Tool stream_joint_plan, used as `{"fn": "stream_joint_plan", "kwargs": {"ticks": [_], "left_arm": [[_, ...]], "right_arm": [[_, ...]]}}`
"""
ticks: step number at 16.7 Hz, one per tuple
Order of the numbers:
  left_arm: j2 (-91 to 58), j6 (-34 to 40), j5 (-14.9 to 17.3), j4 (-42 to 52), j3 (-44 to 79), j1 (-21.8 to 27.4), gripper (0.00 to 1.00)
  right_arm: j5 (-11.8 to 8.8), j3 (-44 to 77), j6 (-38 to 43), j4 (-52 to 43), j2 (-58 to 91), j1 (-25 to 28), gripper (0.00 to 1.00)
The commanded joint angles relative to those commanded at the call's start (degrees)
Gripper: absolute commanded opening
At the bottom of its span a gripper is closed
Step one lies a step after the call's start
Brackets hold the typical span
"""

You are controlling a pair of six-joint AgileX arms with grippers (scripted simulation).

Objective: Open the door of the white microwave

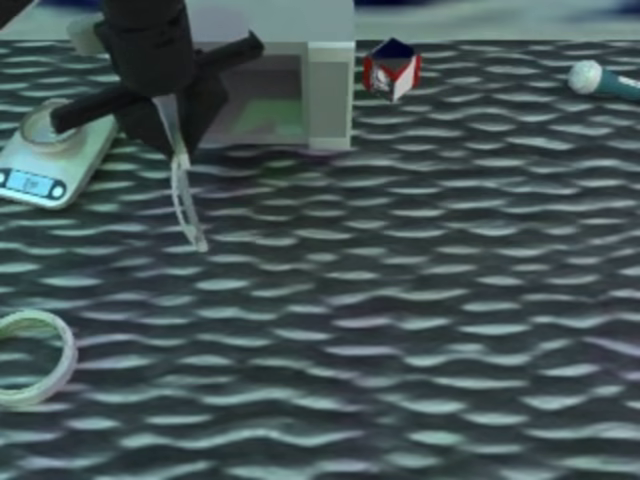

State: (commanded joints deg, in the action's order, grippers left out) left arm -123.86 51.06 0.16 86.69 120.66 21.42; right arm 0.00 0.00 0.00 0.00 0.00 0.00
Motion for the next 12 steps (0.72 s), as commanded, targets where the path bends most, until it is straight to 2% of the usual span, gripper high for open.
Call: {"fn": "stream_joint_plan", "kwargs": {"ticks": [12], "left_arm": [[0.4, -0.3, 0.0, -0.3, -0.8, -0.2, 0.00]], "right_arm": [[0.0, 0.0, 0.0, 0.0, 0.0, 0.0, 1.00]]}}
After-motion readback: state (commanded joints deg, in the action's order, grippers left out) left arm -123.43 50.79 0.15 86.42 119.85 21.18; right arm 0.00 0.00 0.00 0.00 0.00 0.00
